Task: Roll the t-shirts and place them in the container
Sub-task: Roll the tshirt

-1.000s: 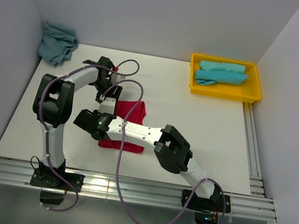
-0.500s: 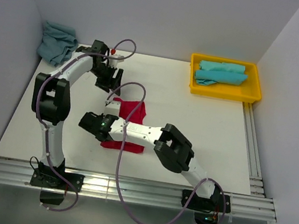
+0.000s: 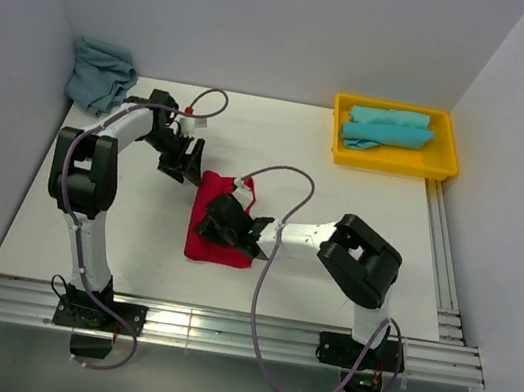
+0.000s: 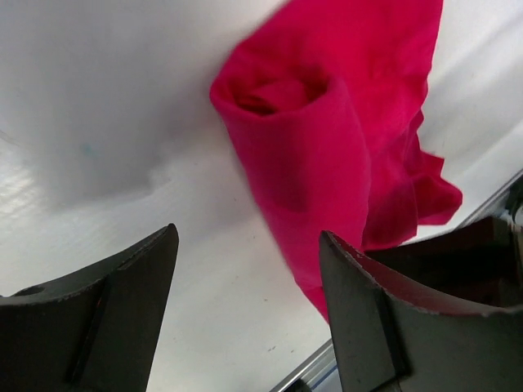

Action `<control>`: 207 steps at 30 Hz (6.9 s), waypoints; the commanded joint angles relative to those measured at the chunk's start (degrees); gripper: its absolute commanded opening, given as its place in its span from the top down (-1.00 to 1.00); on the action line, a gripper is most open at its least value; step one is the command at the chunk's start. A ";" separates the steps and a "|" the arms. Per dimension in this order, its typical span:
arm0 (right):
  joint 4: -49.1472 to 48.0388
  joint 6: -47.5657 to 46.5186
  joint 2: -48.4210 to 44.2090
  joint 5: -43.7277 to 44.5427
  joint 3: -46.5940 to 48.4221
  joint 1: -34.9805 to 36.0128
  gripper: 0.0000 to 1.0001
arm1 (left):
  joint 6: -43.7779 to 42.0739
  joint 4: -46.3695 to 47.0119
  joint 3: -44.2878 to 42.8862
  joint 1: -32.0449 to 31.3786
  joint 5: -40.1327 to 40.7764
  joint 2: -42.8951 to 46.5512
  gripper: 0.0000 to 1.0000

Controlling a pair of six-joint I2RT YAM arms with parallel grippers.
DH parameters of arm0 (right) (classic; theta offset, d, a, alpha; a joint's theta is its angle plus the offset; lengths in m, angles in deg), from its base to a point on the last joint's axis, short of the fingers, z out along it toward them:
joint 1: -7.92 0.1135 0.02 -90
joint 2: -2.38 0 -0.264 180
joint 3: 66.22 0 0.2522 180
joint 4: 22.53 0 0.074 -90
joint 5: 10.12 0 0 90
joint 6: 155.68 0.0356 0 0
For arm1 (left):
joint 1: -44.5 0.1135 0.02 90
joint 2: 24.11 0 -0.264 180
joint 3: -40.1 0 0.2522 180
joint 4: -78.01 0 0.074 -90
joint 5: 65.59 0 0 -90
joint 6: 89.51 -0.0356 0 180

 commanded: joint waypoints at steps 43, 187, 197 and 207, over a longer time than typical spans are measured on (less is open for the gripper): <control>42.83 -7.19 15.33 20.94 46.19 7.23 -0.15 | 2.17 4.70 4.68 -3.12 8.60 1.90 0.15; -26.26 0.81 2.94 -6.40 -12.34 -12.45 -0.58 | 9.55 7.42 2.49 -12.61 14.66 -0.12 -0.25; -21.06 1.95 5.93 -4.90 -8.64 -12.02 -0.21 | 9.64 7.60 2.84 -12.88 14.31 -0.03 -0.26; -15.71 3.71 6.28 -2.88 -6.62 -11.75 0.81 | 9.03 7.60 1.96 -12.79 13.08 1.11 -0.43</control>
